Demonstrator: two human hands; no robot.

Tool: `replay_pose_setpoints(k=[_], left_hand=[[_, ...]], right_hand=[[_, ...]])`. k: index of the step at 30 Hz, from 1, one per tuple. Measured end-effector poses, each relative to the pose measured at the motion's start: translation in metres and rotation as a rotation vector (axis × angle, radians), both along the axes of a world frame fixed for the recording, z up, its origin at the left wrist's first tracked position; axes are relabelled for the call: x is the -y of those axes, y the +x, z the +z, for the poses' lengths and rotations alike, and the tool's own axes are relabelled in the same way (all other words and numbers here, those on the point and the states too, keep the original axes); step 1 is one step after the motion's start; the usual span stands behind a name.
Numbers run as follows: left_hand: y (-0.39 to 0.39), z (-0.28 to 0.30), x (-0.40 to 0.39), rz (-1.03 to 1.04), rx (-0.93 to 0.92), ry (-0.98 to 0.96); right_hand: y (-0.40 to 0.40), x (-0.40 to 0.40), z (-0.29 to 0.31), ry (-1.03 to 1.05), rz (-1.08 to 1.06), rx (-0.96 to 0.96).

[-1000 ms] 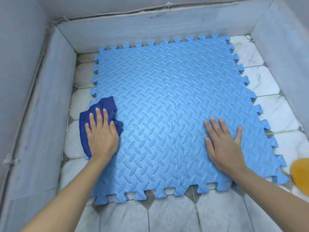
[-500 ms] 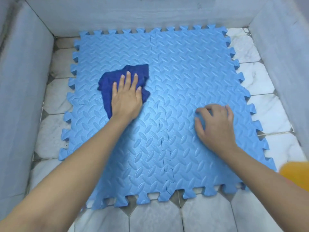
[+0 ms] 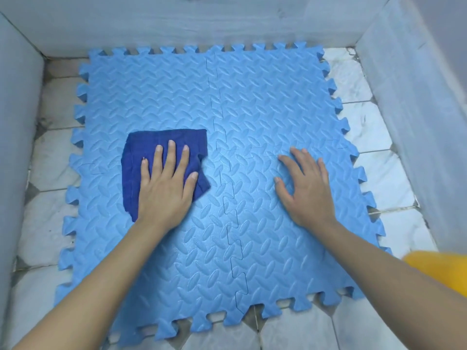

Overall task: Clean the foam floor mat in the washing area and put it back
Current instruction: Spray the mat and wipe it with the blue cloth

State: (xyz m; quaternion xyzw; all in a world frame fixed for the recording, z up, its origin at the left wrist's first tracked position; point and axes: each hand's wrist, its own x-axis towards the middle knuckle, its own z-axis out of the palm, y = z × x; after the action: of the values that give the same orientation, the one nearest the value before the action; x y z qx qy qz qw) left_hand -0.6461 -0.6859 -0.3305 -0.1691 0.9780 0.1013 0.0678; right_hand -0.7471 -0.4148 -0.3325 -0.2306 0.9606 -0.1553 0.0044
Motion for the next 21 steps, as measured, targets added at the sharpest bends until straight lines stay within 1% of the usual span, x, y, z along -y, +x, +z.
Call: replay_pose_setpoints(k=[2,5,6,9,11,13,15,16,18,21], left_hand=[[-0.008,0.003,0.004,-0.074,0.074,0.013],[-0.006,0.022,0.018,-0.224,0.245,0.040],[-0.006,0.030,0.024,-0.247,0.304,0.052],[-0.021,0.054,0.029,-0.278,0.458,0.096],[-0.035,0.072,0.033,-0.274,0.473,0.140],[-0.049,0.096,0.040,-0.286,0.391,0.097],[-0.068,0.126,0.049,-0.280,0.271,0.019],[-0.080,0.143,0.053,-0.262,0.203,-0.003],[-0.106,0.185,0.061,-0.246,0.031,-0.051],[-0.146,0.254,0.076,-0.248,-0.233,-0.147]], right_hand=[[-0.001,0.001,0.000,0.062,-0.004,0.019],[-0.002,0.002,0.009,0.176,-0.003,0.100],[-0.002,0.002,0.013,0.207,0.010,0.112],[-0.004,-0.005,0.007,0.229,0.050,0.055],[-0.005,-0.007,0.005,0.226,0.051,0.052],[-0.007,0.001,0.018,0.259,0.053,0.152],[-0.022,0.021,0.050,0.244,0.040,0.221],[-0.037,0.036,0.072,0.182,0.050,0.167],[-0.078,0.073,0.135,-0.009,0.082,-0.086],[-0.142,0.132,0.267,-0.337,0.124,-0.441]])
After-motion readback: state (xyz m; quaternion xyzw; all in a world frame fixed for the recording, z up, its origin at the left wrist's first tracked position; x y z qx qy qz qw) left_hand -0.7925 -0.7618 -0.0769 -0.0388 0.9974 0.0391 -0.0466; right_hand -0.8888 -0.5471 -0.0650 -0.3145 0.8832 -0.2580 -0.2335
